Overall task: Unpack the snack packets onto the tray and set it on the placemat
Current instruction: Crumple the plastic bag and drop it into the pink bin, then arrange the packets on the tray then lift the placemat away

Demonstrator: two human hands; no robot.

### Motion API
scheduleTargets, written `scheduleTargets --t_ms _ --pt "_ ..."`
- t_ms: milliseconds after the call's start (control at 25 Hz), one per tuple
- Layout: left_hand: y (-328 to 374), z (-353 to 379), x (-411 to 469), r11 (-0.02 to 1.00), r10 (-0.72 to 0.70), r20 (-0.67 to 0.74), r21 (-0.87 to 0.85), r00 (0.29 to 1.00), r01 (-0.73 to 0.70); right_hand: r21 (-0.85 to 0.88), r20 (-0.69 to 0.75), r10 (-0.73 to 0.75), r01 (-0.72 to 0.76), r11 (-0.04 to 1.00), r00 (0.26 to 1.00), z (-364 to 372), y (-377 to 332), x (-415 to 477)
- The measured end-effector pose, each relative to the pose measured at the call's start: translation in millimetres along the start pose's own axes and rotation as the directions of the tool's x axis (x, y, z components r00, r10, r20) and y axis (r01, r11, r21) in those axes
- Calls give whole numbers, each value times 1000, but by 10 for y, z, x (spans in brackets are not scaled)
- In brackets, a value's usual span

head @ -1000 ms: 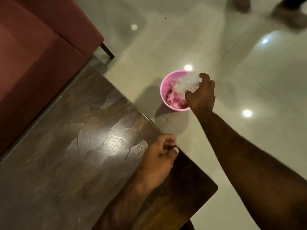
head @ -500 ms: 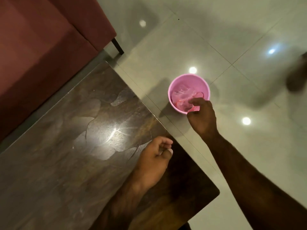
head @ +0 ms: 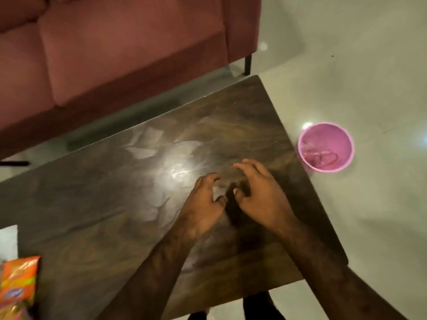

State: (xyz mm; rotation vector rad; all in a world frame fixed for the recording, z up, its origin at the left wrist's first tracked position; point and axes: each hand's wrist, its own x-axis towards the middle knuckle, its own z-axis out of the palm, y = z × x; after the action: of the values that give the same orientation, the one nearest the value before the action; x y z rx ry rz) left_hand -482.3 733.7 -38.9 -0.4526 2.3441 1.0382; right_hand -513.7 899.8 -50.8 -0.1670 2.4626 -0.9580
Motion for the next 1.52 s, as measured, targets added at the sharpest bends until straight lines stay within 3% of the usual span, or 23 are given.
scheduleTargets --t_ms 240,320,480,720,1160,1360,1520 --pt "-1138 -1126 -1044 989 -148 -176 -20 973 147 -210 178 -106 143 967 978 788 -1360 -348" --pt "-1248 -1292 -1227 987 -158 -192 -21 969 157 -223 209 -84 131 966 974 875 -1574 -446" --pt "-2386 -2129 -2290 971 -238 -377 -69 895 229 -282 342 -230 333 900 911 1818 -2874 -848" --pt "-3548 -2576 -3164 912 -393 -395 -284 831 296 -272 471 -281 441 856 836 2938 -3921 -1302" --pt "-4377 -2489 -3718 767 -604 -368 -509 707 390 -264 717 -150 464 846 681 4060 -4365 -1676" --pt "-4710 -2469 -3927 703 -650 -299 -584 699 405 -305 774 -83 485 820 628 4468 -4425 -1798" --pt "-5078 -2492 -3901 676 -630 -253 -643 735 359 -277 708 -19 303 912 706 4978 -4459 -1732"
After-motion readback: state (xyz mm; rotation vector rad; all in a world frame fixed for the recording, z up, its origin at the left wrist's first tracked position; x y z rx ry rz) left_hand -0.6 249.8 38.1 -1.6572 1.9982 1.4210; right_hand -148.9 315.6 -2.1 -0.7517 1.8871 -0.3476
